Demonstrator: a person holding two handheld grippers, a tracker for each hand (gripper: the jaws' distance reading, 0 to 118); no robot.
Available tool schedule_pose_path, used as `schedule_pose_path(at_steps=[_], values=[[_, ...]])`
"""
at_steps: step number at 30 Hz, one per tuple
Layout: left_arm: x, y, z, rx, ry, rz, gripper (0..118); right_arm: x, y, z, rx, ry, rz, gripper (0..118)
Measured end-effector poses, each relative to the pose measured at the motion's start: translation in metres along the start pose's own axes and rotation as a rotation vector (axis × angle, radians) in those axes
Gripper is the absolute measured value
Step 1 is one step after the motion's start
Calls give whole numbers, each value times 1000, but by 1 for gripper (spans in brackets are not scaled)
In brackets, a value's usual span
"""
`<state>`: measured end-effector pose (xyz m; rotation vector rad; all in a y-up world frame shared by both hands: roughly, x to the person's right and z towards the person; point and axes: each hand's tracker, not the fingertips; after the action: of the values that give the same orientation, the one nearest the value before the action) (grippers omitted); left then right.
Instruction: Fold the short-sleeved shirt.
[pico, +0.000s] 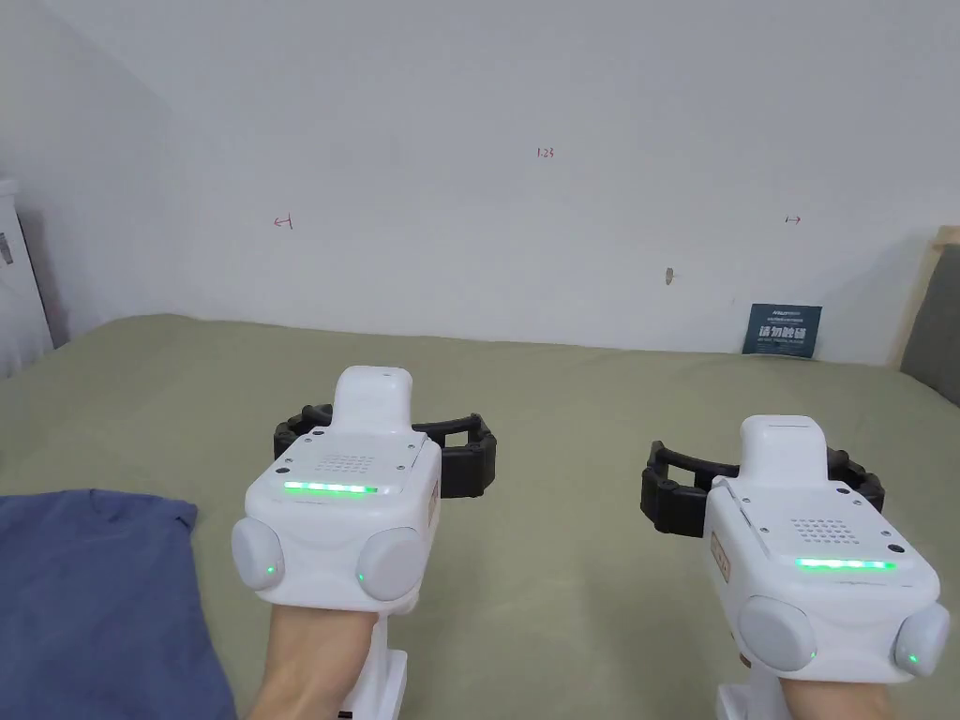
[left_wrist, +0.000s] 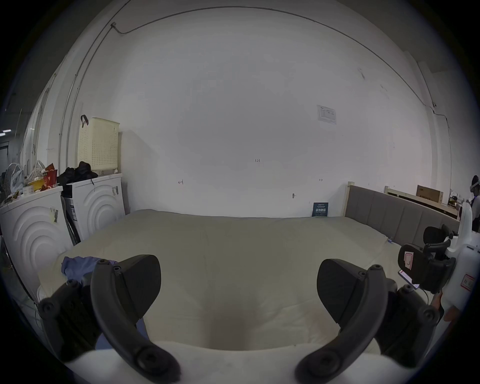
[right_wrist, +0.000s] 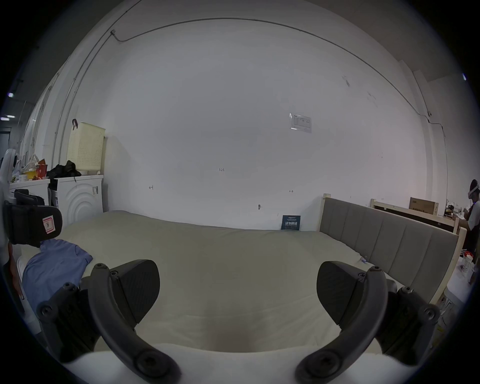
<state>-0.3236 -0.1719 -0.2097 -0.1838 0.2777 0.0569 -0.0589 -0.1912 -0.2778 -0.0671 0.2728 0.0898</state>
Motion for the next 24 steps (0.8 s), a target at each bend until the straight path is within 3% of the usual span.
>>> schedule_pose_path(at_steps=[24], values=[[-1, 0, -1, 9, -3, -5, 118, 2, 4, 2, 12, -7, 3, 118]])
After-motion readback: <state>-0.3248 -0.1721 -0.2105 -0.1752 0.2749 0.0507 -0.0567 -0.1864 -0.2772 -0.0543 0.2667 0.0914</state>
